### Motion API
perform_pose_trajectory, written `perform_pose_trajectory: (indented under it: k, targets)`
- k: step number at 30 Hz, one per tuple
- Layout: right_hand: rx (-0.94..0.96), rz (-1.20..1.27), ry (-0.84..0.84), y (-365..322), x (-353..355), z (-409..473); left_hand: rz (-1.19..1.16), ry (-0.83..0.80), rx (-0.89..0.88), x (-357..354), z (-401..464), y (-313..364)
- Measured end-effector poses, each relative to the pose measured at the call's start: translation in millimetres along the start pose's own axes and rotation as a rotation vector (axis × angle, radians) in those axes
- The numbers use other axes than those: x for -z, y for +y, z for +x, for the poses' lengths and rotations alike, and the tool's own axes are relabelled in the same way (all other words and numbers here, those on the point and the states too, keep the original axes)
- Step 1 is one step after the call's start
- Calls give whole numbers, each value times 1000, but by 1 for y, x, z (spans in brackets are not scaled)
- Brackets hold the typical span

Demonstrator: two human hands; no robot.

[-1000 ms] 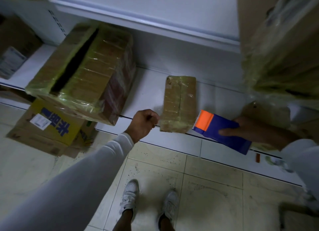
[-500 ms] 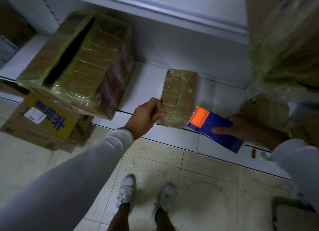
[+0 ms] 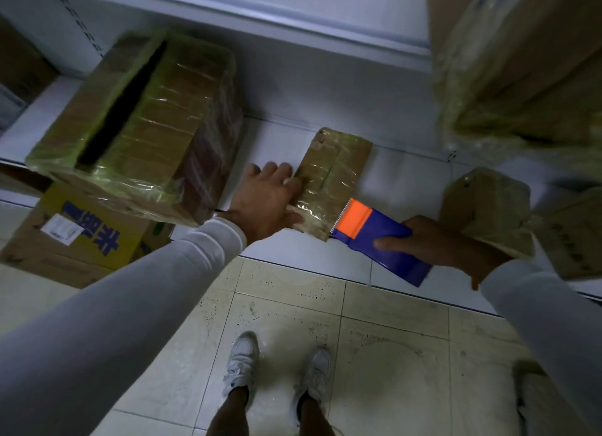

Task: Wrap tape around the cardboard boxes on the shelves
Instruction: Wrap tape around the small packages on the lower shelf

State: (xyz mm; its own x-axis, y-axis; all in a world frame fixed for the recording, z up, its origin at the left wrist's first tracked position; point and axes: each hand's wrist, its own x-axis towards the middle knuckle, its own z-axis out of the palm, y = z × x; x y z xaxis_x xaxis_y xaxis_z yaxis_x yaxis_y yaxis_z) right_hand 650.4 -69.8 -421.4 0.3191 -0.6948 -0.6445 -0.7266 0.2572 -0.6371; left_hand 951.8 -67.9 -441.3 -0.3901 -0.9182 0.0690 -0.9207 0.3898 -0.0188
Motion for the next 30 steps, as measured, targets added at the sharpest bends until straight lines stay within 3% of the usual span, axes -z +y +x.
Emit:
perform_pose_trajectory:
  k: [3,6,14,23,28,30]
  targets:
    - [4,-4,0,-5,-9,0,-100,64,-200,-4,12,9]
    - [0,8,22,-4,-13,-4,-225,-136,-394,-20,23,15]
    - [-41,52,13,20,-14,-41,-241,-210,-364,-25,28,10]
    - [-184,-84,180,4,-33,-24,-267,-182,-377,-35,26,10]
    - [-277,-593,202,-15,-58,-8,-316,-204,-347,-36,27,6]
    - [-337,-550,195,-1,-65,-14,-332,-200,-300,-31,26,9]
